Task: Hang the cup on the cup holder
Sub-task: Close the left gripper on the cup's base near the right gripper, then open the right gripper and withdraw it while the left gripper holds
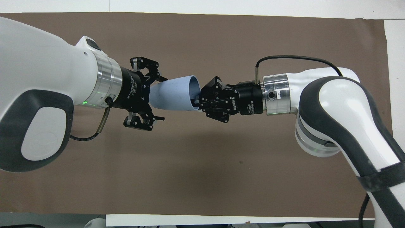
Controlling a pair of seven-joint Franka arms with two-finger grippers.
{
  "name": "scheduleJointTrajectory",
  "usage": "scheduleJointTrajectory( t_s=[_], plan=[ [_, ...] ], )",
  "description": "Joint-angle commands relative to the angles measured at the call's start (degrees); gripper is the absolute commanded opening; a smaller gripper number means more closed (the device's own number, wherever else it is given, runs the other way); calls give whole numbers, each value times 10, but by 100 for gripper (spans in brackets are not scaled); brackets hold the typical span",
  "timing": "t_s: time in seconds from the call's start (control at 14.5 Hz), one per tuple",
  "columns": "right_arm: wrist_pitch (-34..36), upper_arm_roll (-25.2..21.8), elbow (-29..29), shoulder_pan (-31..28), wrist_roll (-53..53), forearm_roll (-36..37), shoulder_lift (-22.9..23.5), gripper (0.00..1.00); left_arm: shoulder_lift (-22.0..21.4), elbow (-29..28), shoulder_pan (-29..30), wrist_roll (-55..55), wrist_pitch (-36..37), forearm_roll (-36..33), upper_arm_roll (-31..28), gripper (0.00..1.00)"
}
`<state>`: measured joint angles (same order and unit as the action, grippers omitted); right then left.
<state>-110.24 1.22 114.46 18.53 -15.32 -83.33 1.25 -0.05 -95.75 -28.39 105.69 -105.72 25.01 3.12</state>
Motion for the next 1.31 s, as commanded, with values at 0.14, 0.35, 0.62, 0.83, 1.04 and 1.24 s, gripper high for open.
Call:
scheduleJointTrajectory(
  t_s=[0.14,0.35,0.62,0.83,1.04,1.24],
  plan=[
    [-7,2,10,-2,-4,-15,-11,0,-20,-23,-6,7,-10,29,-5,77],
    [-7,2,10,-2,-4,-15,-11,0,-20,-23,-7,7,-12,30,-5,64],
    [-6,2,9,-2,-4,-15,-11,0,-20,-23,-9,7,-11,30,-6,60],
    [-5,2,7,-3,-4,-14,-10,0,-20,-23,-9,9,-8,30,-6,56],
    [-4,2,6,-4,-4,-14,-10,0,-20,-23,-9,8,-9,30,-6,46],
    [-3,1,4,-5,-4,-8,-10,58,-20,-23,-9,8,-7,30,-7,45]
  ],
)
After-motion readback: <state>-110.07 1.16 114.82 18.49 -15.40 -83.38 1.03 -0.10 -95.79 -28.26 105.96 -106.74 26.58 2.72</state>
